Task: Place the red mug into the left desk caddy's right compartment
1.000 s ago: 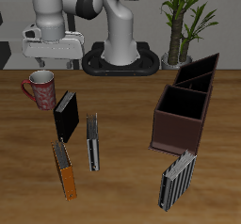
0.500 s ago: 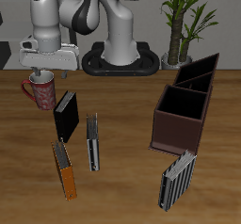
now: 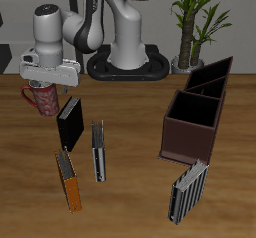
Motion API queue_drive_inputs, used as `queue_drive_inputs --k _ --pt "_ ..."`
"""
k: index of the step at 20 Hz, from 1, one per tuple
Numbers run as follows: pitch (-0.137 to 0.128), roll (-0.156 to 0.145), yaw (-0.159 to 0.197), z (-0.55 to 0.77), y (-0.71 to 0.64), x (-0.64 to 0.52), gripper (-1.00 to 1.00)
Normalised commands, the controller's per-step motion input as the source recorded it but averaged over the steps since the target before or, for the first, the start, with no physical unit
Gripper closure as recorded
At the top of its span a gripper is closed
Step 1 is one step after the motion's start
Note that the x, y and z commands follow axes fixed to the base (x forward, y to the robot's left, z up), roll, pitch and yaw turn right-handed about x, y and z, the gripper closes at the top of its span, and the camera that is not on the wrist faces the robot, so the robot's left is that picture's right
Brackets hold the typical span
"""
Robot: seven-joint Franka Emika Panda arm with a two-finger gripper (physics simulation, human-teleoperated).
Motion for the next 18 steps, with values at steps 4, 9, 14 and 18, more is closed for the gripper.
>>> queue_drive_inputs --k 4,9,14,18 --pt "0.043 -0.013 -0.010 -0.36 -0.04 0.02 -1.00" --pt "0.003 0.039 -0.024 -0.08 0.14 0.00 1.00" --pt "-0.002 0.011 -0.004 0.05 0.09 0.02 1.00" --pt "0.007 0.013 -0.007 0.03 0.08 0.07 1.00"
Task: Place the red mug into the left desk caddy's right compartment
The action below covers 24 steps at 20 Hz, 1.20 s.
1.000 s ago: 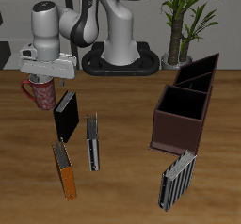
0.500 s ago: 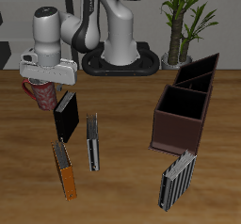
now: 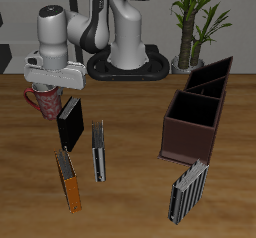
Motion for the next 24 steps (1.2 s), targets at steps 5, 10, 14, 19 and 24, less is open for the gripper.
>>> queue_drive_inputs --k 5,10,14,19,24 --pt "-0.003 0.019 0.014 0.22 0.17 0.09 1.00" --pt "0.000 0.020 0.041 0.42 0.40 -0.01 1.00" --pt "-0.027 0.027 0.080 0.45 0.52 -0.10 1.00" --pt "0.003 0.029 0.082 0.32 0.45 -0.03 1.00" --pt "0.003 0.024 0.087 0.29 0.47 0.15 1.00"
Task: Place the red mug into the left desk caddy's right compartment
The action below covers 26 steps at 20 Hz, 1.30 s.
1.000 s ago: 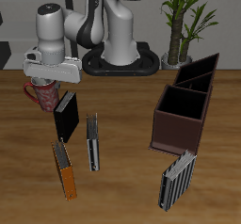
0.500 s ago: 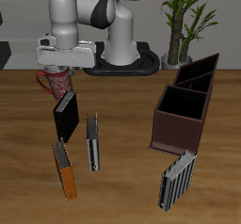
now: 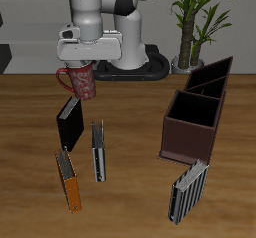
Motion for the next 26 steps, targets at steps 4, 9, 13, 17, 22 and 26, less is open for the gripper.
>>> queue_drive_inputs --k 4,9,13,17,22,26 --pt "-0.001 0.026 0.052 0.23 0.44 0.18 1.00" --pt "-0.005 0.034 0.036 0.27 0.48 0.25 1.00" --pt "-0.016 0.011 0.029 0.29 0.44 0.29 1.00" --pt "-0.008 -0.016 -0.024 0.23 0.24 0.25 1.00" --pt "-0.015 -0.033 -0.004 0.29 0.33 0.28 1.00" --pt "-0.030 -0.029 -0.005 0.33 0.31 0.21 1.00"
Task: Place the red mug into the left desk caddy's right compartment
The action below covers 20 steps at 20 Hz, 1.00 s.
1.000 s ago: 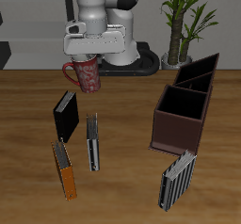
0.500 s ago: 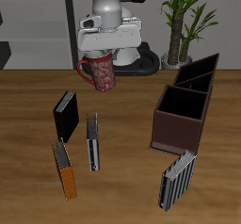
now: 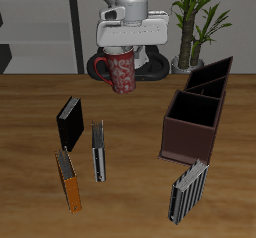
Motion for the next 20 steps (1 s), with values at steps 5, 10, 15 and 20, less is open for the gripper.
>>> queue_drive_inputs --k 5,10,15,20 --pt "-0.017 -0.013 -0.008 0.25 0.43 0.20 1.00" --pt "-0.005 -0.037 0.001 0.16 0.33 0.21 1.00" --pt "0.014 -0.036 0.000 0.09 0.44 0.26 1.00" --pt "-0.014 0.020 0.033 0.11 0.48 0.16 1.00"
